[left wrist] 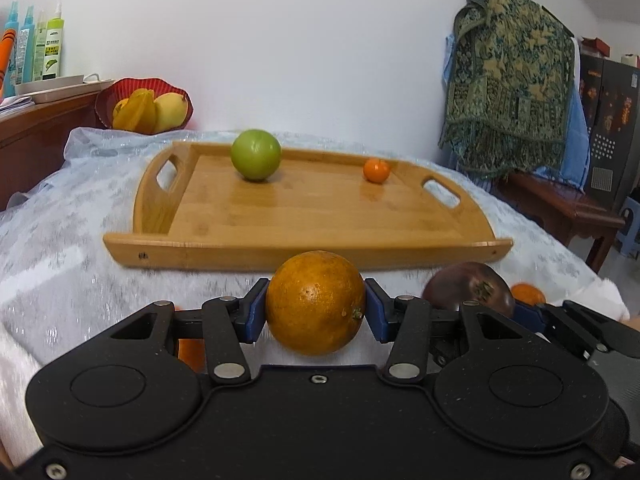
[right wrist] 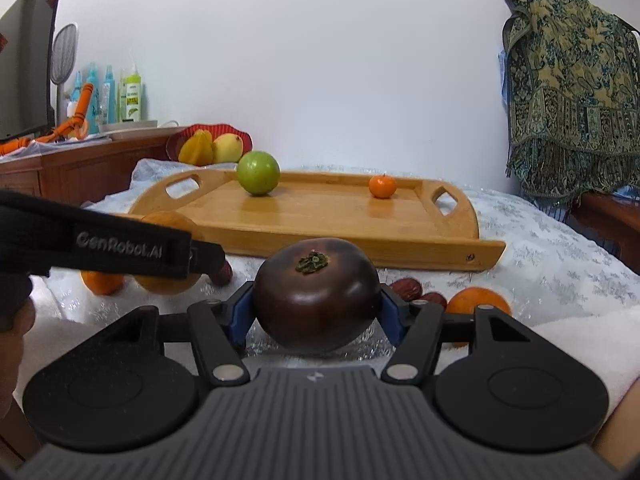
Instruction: Organize fruits
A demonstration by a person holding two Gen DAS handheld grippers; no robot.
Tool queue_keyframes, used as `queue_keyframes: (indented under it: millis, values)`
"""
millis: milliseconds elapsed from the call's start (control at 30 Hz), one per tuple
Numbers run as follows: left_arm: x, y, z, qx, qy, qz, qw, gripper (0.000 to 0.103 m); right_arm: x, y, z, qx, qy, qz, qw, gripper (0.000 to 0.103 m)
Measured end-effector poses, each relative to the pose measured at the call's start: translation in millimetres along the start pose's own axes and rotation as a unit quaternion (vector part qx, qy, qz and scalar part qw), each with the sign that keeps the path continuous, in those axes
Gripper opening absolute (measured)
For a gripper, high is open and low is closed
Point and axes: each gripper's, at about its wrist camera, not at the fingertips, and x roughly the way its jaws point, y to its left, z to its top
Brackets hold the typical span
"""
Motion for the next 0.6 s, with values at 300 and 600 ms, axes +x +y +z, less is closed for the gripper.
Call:
queue_keyframes:
  millis: [300, 600]
  values:
    - [24.2, 2.3, 47.7, 0.008, -0.02, 0.01, 0.9997, 0.047, 21.5, -30.4, 37.4, 0.015, -0.03, 0.0, 0.999, 0.065]
    - [66.2, 18.6, 85.0, -0.018, -0.015, 0.032, 0.9992, 0.047, 77.0, -60.6, 70.5, 0.019, -0.024, -0.02, 0.999, 0.065]
